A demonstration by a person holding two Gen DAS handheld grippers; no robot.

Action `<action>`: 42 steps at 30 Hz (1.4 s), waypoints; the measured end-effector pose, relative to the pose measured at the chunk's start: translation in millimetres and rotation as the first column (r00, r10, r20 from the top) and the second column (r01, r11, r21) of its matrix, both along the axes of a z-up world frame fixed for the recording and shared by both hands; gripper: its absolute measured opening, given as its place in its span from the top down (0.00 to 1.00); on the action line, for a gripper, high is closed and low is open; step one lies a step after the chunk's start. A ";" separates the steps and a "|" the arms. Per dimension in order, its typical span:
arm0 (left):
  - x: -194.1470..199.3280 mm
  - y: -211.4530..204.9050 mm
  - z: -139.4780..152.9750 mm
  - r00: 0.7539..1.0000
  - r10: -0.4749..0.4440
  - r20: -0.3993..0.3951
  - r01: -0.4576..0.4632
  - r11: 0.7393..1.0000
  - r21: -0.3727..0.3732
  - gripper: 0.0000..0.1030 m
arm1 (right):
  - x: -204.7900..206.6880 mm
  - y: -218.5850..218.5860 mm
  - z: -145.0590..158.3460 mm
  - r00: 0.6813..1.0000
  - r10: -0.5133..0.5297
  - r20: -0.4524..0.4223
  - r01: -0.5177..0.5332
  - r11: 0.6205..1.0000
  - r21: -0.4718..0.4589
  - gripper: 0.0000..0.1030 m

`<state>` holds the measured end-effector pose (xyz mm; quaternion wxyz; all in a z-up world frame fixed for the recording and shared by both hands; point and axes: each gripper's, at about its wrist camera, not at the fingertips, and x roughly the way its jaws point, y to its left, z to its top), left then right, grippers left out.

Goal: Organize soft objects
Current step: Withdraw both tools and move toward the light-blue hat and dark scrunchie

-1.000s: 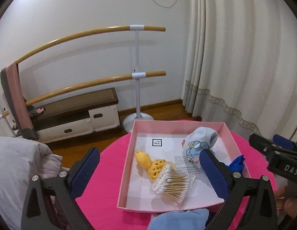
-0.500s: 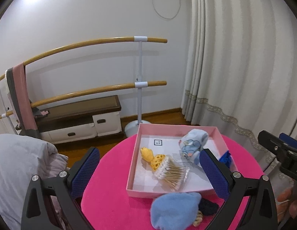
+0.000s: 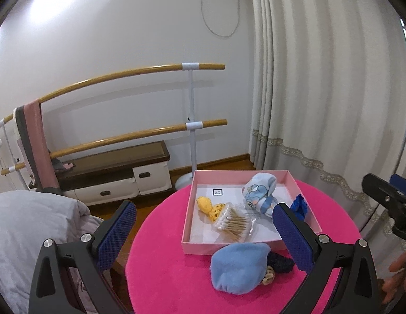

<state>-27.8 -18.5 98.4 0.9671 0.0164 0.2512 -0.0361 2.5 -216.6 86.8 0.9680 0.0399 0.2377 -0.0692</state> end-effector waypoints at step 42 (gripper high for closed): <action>-42.0 10.2 -24.1 0.999 0.012 -0.037 -0.013 1.000 -0.020 0.00 | -49.5 11.7 -15.7 1.000 -0.023 -0.018 0.022 0.999 -0.030 0.00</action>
